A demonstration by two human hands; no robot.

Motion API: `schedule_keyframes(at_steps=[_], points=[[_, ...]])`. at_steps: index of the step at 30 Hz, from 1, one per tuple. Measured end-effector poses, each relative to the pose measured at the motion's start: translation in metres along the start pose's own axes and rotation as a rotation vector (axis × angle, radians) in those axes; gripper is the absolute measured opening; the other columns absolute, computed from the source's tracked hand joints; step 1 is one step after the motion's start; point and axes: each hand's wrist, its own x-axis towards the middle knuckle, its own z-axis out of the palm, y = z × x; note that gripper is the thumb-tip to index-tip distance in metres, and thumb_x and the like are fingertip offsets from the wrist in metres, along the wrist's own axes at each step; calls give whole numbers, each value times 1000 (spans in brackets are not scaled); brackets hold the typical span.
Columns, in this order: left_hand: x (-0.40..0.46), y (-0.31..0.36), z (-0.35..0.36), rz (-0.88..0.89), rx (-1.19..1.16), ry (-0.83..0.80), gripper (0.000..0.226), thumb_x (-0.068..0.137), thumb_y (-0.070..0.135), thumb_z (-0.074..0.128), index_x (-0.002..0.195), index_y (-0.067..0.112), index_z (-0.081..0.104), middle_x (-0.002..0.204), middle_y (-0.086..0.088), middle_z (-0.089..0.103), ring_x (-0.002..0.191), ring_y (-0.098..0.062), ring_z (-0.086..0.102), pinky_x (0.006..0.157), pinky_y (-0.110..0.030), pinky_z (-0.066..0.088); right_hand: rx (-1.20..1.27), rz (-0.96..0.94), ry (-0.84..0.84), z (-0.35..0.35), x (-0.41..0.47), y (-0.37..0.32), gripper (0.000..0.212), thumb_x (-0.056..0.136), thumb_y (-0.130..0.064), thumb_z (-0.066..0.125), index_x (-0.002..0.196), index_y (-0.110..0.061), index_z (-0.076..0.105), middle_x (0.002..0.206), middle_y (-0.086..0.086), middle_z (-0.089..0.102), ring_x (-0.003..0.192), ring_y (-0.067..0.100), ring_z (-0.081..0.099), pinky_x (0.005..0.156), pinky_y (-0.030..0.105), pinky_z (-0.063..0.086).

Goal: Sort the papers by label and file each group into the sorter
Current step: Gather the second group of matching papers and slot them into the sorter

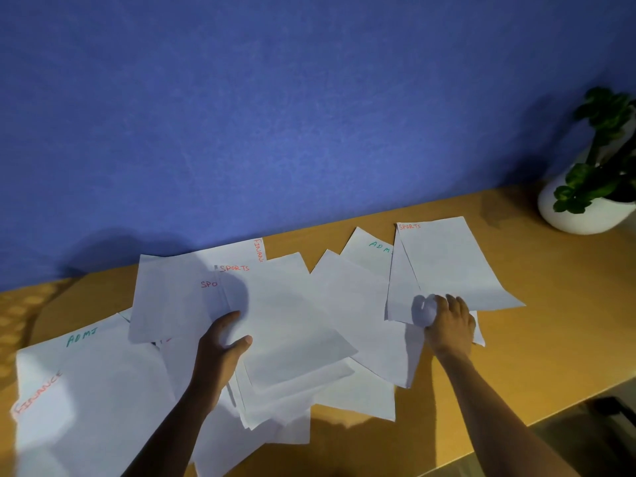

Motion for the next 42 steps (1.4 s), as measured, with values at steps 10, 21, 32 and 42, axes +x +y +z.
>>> schedule_keyframes(at_steps=[10,21,32,42], points=[[-2,5,-5,40,16,12,46,78,0,76,120,12,60,115,7,57,106,-12,51,94,-31,45,36,110,144,-12,24,-10,21,83,5,57,93,-8,71,86,21,73,85,43,66,75,41,46],[-2,-1,-7,-2,87,25,44,81,7,75,121,20,59,112,13,55,88,2,56,68,7,36,350,-494,155,-24,-72,-138,25,68,6,66,74,-17,72,67,5,73,59,30,66,51,34,48],[-4,-17,-4,-194,-247,-18,16,87,41,63,103,44,60,121,14,56,114,-14,51,89,-26,43,522,-925,-127,14,-158,-190,21,90,-7,62,106,-15,74,110,0,74,98,20,69,92,39,53],[-22,-9,-24,14,-15,36,65,83,13,74,139,24,44,141,-3,48,125,-19,45,106,-40,41,719,-689,-230,-5,-188,-193,46,93,-61,47,121,-30,65,109,-11,73,90,3,68,82,20,56]])
